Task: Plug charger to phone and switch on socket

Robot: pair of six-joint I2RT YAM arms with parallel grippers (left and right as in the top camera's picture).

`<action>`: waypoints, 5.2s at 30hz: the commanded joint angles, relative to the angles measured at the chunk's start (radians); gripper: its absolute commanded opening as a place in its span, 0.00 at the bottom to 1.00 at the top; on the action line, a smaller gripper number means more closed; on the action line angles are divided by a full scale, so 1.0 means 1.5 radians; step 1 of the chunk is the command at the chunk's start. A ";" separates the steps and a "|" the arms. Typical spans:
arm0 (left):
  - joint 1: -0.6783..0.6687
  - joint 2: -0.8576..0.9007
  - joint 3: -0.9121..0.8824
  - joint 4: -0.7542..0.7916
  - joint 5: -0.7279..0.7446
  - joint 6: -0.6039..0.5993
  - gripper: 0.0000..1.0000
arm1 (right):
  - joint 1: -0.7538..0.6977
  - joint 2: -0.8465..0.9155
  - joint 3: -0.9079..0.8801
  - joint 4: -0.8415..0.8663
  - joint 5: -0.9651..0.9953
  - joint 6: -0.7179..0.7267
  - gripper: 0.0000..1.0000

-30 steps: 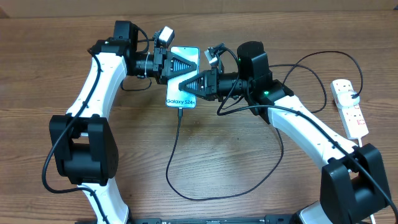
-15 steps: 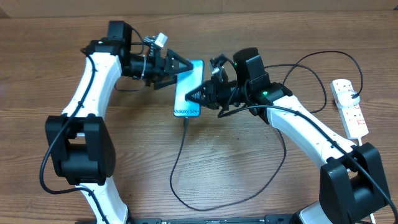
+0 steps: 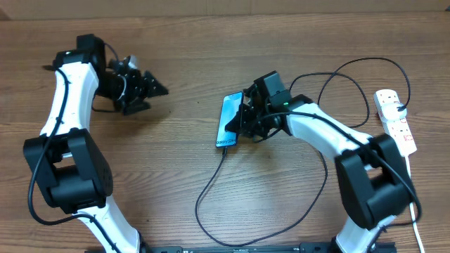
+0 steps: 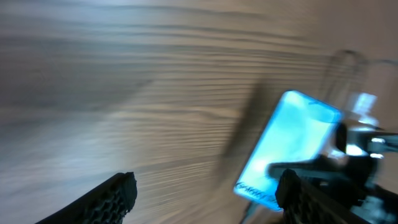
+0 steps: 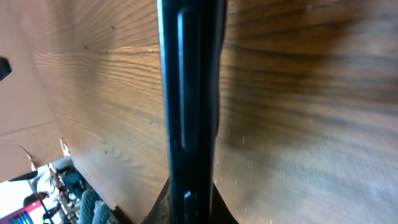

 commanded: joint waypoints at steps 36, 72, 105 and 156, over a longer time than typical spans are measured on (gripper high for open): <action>-0.013 -0.003 0.002 -0.051 -0.231 0.005 0.78 | 0.129 0.165 0.009 0.203 0.187 0.059 0.60; -0.013 -0.003 0.002 0.023 -0.231 0.005 1.00 | -0.334 -0.010 0.258 -0.657 0.508 -0.121 1.00; -0.013 -0.003 0.002 0.023 -0.231 0.005 0.99 | -0.746 0.072 0.254 -0.368 0.513 -0.208 1.00; -0.013 -0.003 0.002 0.023 -0.231 0.005 1.00 | -0.745 0.120 0.251 -0.379 0.410 -0.276 1.00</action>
